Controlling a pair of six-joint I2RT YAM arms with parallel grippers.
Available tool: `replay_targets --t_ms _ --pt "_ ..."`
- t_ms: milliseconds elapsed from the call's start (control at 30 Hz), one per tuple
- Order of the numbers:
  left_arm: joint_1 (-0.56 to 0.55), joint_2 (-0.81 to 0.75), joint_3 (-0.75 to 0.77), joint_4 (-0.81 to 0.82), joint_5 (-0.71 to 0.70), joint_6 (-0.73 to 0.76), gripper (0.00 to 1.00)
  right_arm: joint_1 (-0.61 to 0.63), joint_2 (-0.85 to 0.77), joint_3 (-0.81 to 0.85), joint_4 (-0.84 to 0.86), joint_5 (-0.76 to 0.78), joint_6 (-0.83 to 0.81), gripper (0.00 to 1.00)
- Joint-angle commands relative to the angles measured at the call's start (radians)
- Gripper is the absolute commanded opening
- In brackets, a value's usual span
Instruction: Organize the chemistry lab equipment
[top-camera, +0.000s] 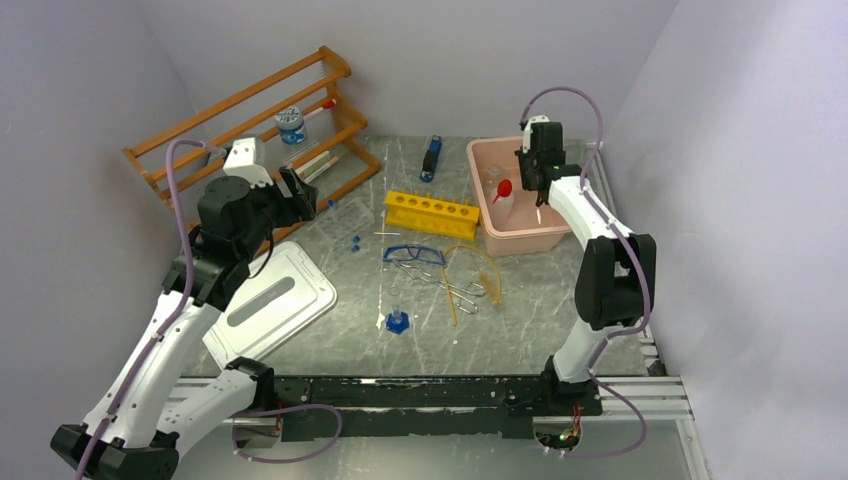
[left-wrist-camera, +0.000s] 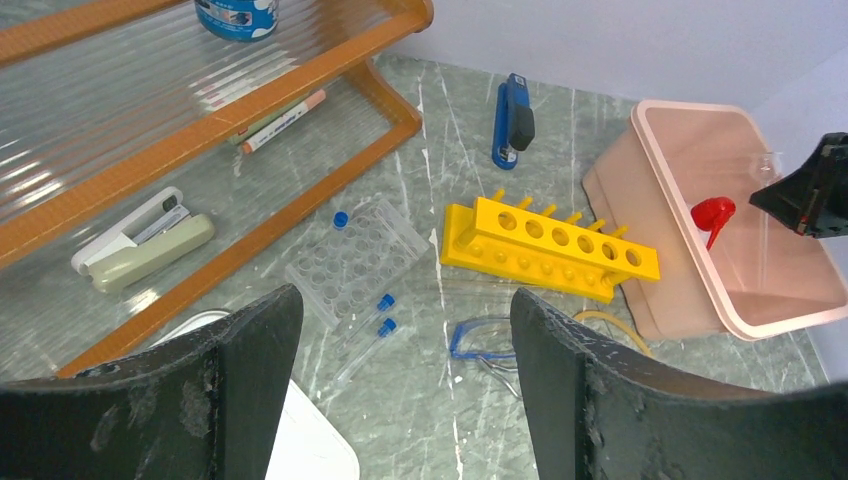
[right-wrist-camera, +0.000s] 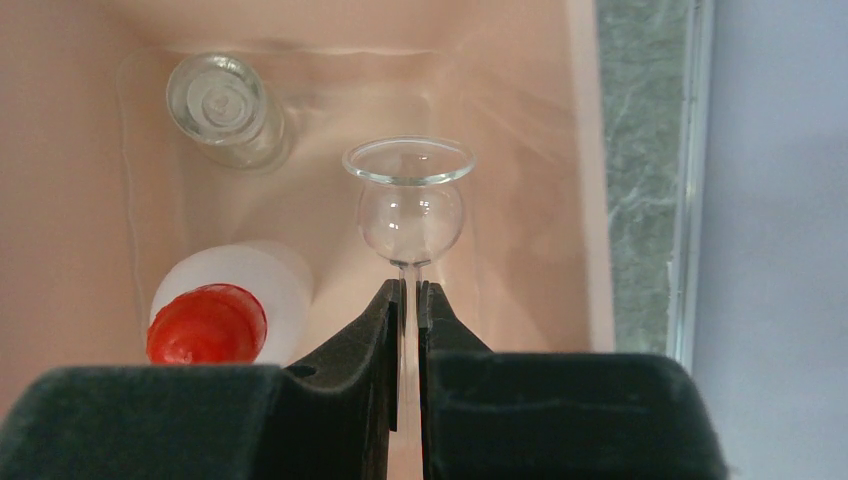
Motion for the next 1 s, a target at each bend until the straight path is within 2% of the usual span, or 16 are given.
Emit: replay_targets --t_ms 0,367,767,967 --pt "-0.009 0.006 0.002 0.024 0.002 0.003 0.80 0.005 0.037 -0.028 0.070 -0.019 -0.010 0.08" --pt "-0.012 0.050 -0.009 0.041 0.020 0.001 0.80 0.002 0.200 -0.007 0.111 0.037 -0.048 0.09" --pt "-0.012 0.095 0.007 0.046 0.027 -0.002 0.79 -0.041 0.313 0.040 0.111 -0.081 -0.046 0.16" --pt "-0.012 0.101 0.007 0.047 0.035 -0.006 0.79 -0.053 0.341 0.055 0.118 -0.063 -0.025 0.19"
